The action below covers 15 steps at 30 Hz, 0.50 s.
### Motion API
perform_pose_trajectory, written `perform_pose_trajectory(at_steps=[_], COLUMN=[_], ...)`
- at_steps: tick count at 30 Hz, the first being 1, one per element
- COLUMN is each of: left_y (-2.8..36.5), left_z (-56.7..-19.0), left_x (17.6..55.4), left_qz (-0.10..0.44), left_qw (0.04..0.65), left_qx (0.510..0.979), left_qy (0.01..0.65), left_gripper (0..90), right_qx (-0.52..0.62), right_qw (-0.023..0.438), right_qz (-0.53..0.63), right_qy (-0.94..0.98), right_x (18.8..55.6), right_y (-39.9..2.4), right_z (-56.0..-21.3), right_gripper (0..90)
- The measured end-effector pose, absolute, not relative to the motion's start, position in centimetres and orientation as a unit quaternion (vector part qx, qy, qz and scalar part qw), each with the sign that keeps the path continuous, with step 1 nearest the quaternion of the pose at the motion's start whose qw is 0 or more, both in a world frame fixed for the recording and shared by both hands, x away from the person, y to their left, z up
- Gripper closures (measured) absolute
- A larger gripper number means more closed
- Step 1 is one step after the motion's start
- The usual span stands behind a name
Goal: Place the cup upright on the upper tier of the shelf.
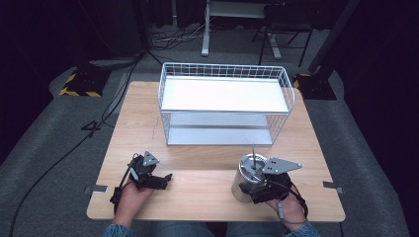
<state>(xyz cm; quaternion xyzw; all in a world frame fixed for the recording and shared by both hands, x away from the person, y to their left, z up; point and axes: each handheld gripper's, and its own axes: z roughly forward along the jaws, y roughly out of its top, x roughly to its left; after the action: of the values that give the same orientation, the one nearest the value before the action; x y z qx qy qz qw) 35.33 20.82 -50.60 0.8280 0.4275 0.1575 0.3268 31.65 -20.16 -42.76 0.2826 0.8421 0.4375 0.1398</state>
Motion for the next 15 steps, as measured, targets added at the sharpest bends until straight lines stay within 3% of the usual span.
perform_pose_trajectory(at_steps=[15], left_y=[20.8], left_z=[-50.6], left_x=[35.3], left_qz=[0.157], left_qw=[0.327], left_qx=[0.828], left_qy=[0.427], left_gripper=[4.7], right_qx=[0.285], right_qw=[0.15], right_qz=[0.445], right_qy=[0.835], right_x=[31.2], right_y=[-20.7], right_z=[-40.0], right_gripper=[3.7])
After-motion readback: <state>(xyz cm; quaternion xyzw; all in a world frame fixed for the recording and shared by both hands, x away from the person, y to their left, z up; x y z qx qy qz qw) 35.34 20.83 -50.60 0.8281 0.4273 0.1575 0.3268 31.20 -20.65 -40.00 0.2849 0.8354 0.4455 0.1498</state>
